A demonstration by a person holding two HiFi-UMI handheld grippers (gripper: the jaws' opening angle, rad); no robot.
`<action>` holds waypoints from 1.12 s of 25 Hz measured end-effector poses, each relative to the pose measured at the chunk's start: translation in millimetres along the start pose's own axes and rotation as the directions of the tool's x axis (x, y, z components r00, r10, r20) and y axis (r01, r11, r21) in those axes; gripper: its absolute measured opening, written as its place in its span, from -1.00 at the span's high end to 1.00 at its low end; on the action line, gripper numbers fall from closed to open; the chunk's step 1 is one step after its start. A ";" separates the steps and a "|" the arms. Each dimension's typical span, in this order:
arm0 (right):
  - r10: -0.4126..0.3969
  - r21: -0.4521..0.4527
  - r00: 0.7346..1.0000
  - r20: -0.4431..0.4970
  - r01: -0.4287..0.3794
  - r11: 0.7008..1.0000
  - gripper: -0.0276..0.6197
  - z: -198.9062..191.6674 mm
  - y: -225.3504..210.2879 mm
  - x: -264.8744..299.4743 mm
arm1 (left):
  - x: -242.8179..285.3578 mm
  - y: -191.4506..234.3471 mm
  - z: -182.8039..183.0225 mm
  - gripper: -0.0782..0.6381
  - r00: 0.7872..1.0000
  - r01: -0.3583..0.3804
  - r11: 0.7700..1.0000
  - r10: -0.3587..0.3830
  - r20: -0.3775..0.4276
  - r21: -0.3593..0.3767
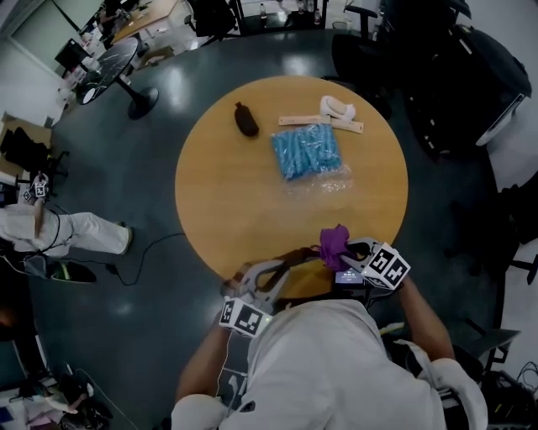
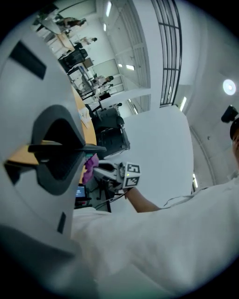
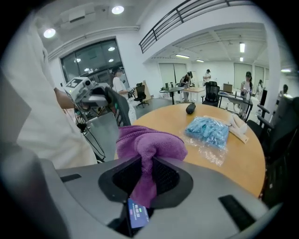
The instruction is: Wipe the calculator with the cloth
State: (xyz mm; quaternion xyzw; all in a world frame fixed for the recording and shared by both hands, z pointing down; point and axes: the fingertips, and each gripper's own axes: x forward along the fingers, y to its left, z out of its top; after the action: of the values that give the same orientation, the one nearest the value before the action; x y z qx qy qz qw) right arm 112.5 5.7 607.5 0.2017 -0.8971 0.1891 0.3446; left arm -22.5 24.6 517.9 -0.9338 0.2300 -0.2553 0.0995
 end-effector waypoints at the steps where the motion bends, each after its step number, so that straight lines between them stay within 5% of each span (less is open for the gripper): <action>1: 0.008 -0.027 1.000 0.016 -0.008 1.000 0.69 9.7 -4.4 -9.4 | 1.7 -2.4 -0.9 0.66 1.000 0.016 0.999 -0.016 -0.008 0.048; 4: 0.098 -0.178 0.992 0.075 -0.084 0.980 0.70 62.9 -2.1 -42.2 | 3.9 -8.9 4.5 0.66 0.995 0.102 0.982 -0.102 -0.010 0.161; 6: 0.206 -0.314 0.976 0.069 -0.175 0.933 0.69 100.4 15.4 -58.7 | 2.4 -13.3 14.9 0.66 0.986 0.160 0.959 -0.165 0.002 0.235; 8: 0.339 -0.412 0.941 0.018 -0.301 0.860 0.69 128.0 40.5 -68.5 | 1.4 -17.2 25.6 0.66 0.978 0.196 0.928 -0.210 0.010 0.317; 11: 0.518 -0.475 0.852 -0.070 -0.485 0.734 0.69 152.3 77.4 -76.3 | -1.5 -25.6 40.2 0.66 0.966 0.225 0.875 -0.258 0.020 0.429; 14: 0.605 -0.509 0.775 -0.183 -0.602 0.615 0.70 159.3 102.5 -79.3 | -9.3 -36.3 58.5 0.66 0.949 0.246 0.830 -0.311 0.048 0.501; 17: 0.642 -0.515 0.716 -0.273 -0.673 0.531 0.69 161.8 119.1 -82.9 | -19.7 -43.9 79.1 0.66 0.936 0.245 0.791 -0.344 0.077 0.561; 24: 0.662 -0.472 0.647 -0.378 -0.750 0.463 0.69 151.5 124.7 -79.4 | -35.7 -54.5 100.8 0.66 0.928 0.178 0.712 -0.351 0.125 0.679; 28: 0.662 -0.433 0.637 -0.394 -0.764 0.478 0.69 140.3 117.9 -72.4 | -41.2 -64.0 102.7 0.66 0.920 0.178 0.680 -0.372 0.126 0.711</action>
State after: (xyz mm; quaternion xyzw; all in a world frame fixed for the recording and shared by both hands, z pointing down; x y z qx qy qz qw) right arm 27.8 55.2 436.7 -0.3196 -0.8774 0.0579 0.3531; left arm 24.0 107.4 432.2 -0.8787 -0.0404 -0.2094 0.4271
